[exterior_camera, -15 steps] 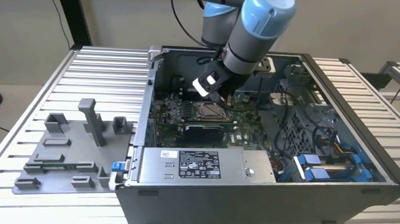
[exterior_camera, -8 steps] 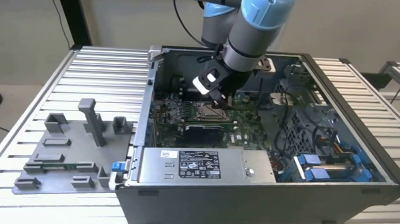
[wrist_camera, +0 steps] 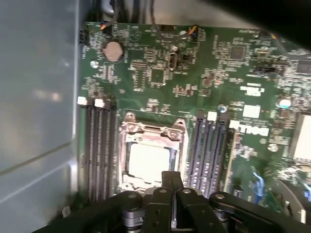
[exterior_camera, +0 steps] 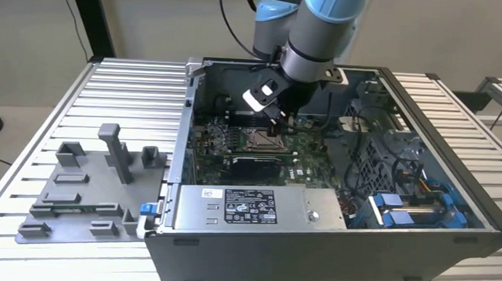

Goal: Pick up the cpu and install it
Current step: 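Install the second cpu locking lever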

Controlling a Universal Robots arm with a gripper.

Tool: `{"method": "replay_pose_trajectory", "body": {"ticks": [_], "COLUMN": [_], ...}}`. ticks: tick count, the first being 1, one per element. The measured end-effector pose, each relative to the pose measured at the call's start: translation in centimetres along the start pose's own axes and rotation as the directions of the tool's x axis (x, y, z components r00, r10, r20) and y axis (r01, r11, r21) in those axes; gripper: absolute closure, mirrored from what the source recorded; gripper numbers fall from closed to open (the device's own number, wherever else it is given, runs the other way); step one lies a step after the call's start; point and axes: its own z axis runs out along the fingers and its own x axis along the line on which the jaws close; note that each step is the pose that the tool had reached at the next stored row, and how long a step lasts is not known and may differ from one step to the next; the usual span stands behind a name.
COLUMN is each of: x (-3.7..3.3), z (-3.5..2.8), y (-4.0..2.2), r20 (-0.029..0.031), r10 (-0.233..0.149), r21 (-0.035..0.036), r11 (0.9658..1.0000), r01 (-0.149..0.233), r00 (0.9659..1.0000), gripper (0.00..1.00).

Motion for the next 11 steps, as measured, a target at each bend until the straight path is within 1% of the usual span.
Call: {"method": "replay_pose_trajectory", "body": {"ticks": [2, 3, 11], "x": [0.03, 0.09, 0.09], "z": [0.0, 0.02, 0.04], "y": [0.0, 0.01, 0.01], "r20": [0.0367, 0.0492, 0.0498], "r10": [0.004, 0.005, 0.005], "r21": [0.0018, 0.0021, 0.0021], "r11": [1.0, 1.0, 1.0], "r01": [-0.004, -0.006, -0.006], "r00": [0.9993, 0.9988, 0.9987], "gripper": [1.0, 1.0, 1.0]}}
